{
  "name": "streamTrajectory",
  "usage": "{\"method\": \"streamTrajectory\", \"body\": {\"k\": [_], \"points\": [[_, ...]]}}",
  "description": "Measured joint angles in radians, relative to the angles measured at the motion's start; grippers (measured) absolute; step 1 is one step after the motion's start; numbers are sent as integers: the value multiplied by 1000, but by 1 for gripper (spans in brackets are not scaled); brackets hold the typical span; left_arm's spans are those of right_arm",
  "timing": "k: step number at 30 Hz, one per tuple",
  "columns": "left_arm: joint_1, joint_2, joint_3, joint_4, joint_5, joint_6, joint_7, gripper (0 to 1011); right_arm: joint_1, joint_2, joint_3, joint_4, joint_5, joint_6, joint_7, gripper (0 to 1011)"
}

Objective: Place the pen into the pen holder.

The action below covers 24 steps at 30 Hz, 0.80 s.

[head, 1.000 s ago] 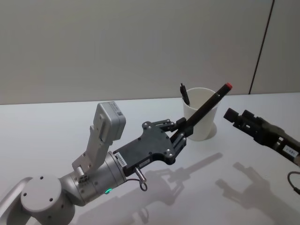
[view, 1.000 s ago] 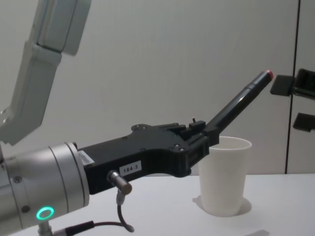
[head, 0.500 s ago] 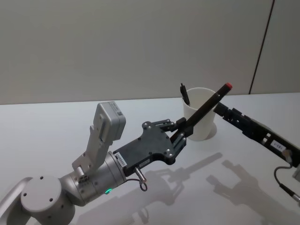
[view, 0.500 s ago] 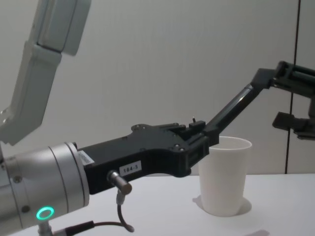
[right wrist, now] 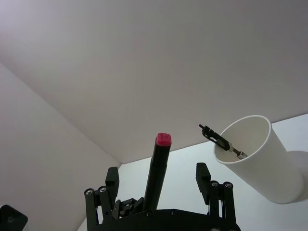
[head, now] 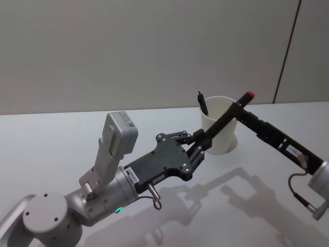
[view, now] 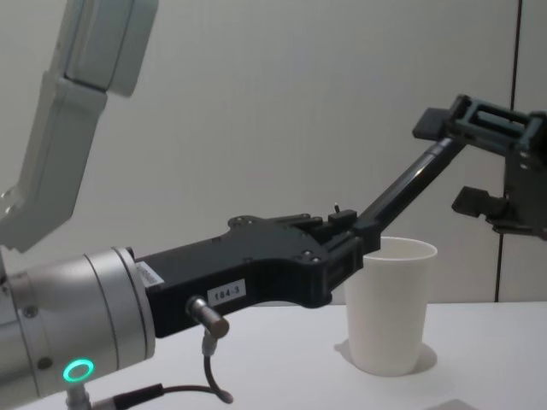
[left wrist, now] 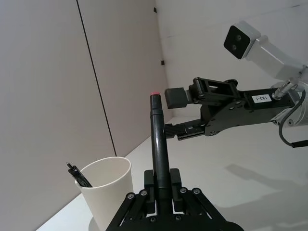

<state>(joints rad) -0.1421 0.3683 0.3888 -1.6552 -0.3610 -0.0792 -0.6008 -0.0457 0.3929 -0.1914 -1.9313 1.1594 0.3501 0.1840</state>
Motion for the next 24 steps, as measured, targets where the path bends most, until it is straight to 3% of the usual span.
{"method": "streamTrajectory", "body": {"k": [13,24], "points": [[0,0,0,0,0,0,0,189,25,-35,-28,0,10,-7,-76,1001],[0,0,0,0,0,0,0,188,26,-39,-43,-9,25,-6,-108,1001]]}}
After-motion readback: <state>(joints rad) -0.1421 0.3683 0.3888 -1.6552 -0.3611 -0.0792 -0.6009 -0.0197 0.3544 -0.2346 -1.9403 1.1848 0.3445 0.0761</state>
